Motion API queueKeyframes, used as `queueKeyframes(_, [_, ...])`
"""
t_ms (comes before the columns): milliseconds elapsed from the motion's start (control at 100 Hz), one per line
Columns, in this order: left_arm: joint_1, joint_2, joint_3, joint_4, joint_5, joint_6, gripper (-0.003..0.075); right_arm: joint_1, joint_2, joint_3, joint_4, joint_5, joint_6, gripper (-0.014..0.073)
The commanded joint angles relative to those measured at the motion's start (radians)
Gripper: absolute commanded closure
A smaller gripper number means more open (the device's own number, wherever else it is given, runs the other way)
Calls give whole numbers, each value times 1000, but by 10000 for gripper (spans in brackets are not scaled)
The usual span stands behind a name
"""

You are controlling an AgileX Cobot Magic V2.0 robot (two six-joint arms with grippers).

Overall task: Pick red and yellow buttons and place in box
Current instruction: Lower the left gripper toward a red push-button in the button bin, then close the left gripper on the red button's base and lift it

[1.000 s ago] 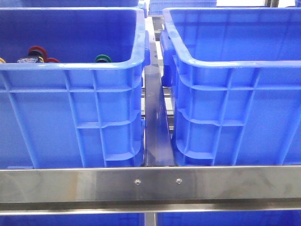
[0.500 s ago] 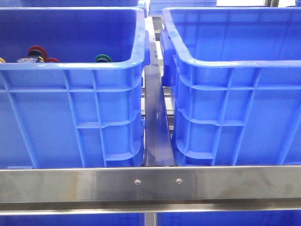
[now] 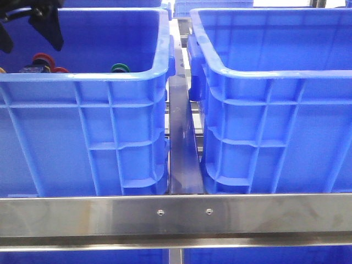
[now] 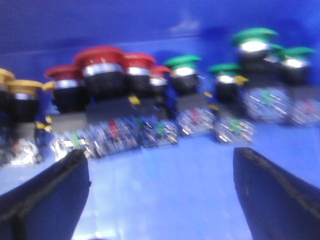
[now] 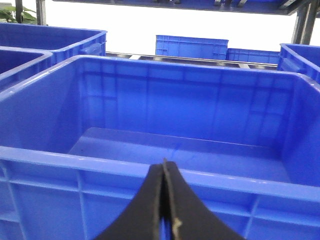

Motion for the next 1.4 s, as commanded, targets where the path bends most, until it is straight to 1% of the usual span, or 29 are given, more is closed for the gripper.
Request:
queueKeyframes(0, [-9,-14,-55,44,-51,-55,167,-3,-18,-1,-7,-83,0,660])
queueKeyframes(160, [-9,12,-67,122,-58,-135,167,-3,-18,-1,-7,-83,0,660])
queueKeyframes(320, [-7,42,-67,139,-65,-141,167,-3,-18,-1,-7,-83,0,660])
queueKeyframes(440, [-7,73,-67,178,-65,-185,167,-3,-18,-1,-7,-83,0,660])
queueKeyframes(580, [-7,88,-67,178,-87,-188,167,-3,-18,-1,-7,-83,0,660])
queueKeyframes(720, [-7,98,-67,205,-105,-221,167,-3,-18,-1,-7,-83,0,660])
queueKeyframes(940, [-7,121,-67,212,-105,-221,167,-3,-18,-1,-7,-83,0,660])
queueKeyframes(1010, [-7,131,-67,212,-103,-222,181,-3,-18,-1,-7,-83,0,660])
queueKeyframes(1100, [-7,138,-67,212,-96,-222,223,-3,-18,-1,-7,-83,0,660])
queueKeyframes(1190, [-7,138,-67,212,-94,-222,308,-3,-18,-1,-7,-83,0,660])
queueKeyframes(1290, [-7,138,-69,212,-94,-222,454,-3,-18,-1,-7,-83,0,660])
queueKeyframes(1390, [-7,132,-69,212,-94,-222,637,-3,-18,-1,-7,-83,0,660])
